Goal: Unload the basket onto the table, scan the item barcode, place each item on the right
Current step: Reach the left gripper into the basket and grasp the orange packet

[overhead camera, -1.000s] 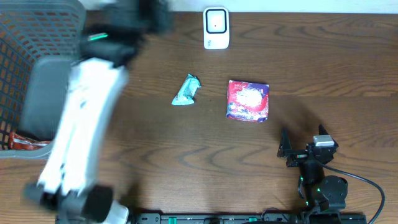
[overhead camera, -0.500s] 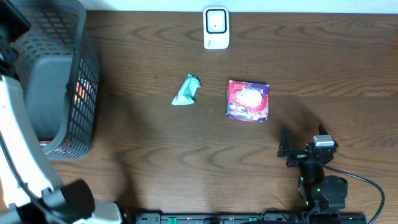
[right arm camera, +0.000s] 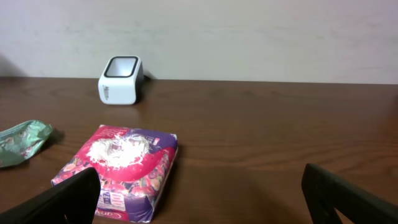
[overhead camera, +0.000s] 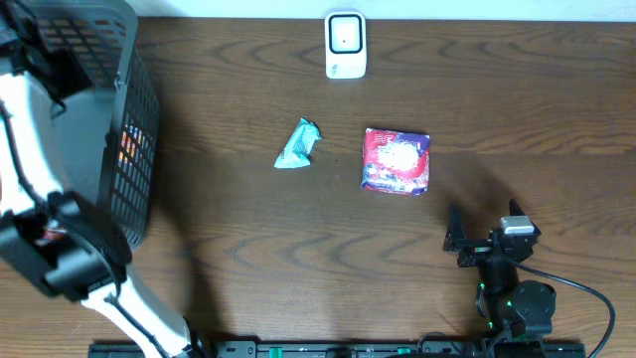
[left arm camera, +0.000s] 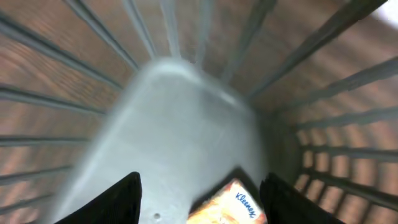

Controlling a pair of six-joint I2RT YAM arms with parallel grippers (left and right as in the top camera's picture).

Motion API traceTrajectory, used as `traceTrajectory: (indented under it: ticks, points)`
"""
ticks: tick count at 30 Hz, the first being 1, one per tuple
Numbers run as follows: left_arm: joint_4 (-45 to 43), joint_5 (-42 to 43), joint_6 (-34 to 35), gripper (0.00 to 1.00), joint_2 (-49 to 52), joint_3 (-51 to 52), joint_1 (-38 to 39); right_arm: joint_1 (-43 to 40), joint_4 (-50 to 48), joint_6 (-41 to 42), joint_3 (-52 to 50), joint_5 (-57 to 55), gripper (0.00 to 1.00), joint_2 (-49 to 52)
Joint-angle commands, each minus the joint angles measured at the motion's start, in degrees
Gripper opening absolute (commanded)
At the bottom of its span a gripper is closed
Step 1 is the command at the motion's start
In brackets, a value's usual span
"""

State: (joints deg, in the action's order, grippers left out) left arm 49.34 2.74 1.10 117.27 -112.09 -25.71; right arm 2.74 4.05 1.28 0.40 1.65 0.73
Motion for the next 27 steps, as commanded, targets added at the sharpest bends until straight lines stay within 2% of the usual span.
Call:
traceTrajectory:
  ticks: [1,7,14,19,22,27]
  points:
    - [1.22,2.91,-2.29,0.62,3.87,0.42,0.02,-0.42,0.22,0.81,-0.09,-0.22,0.99,-0.24]
    - [2.97,12.11,-4.55,0.62,9.4,0.5,0.07,-0.42,0.22,0.81,-0.09,-0.22,0.99,-0.24]
    - [6.29,11.78,-7.21,0.62,12.81,1.27,0.17,-0.42,0.22,0.81,-0.09,-0.22,0.99,-0.24]
    - [7.3,7.02,-7.3,0.62,14.25,3.98,0.17,-0.42,0.22,0.81,-0.09,-0.22,0.99,-0.24]
    - [7.28,7.02,-7.39,0.6,14.62,6.32,0.17,-0.42,0.22,0.81,-0.09,-0.22,0.99,-0.24]
    - [7.43,7.04,-7.52,0.19,14.62,7.63,0.17,-0.42,0.22,0.81,-0.09,-0.22,0.99,-0.24]
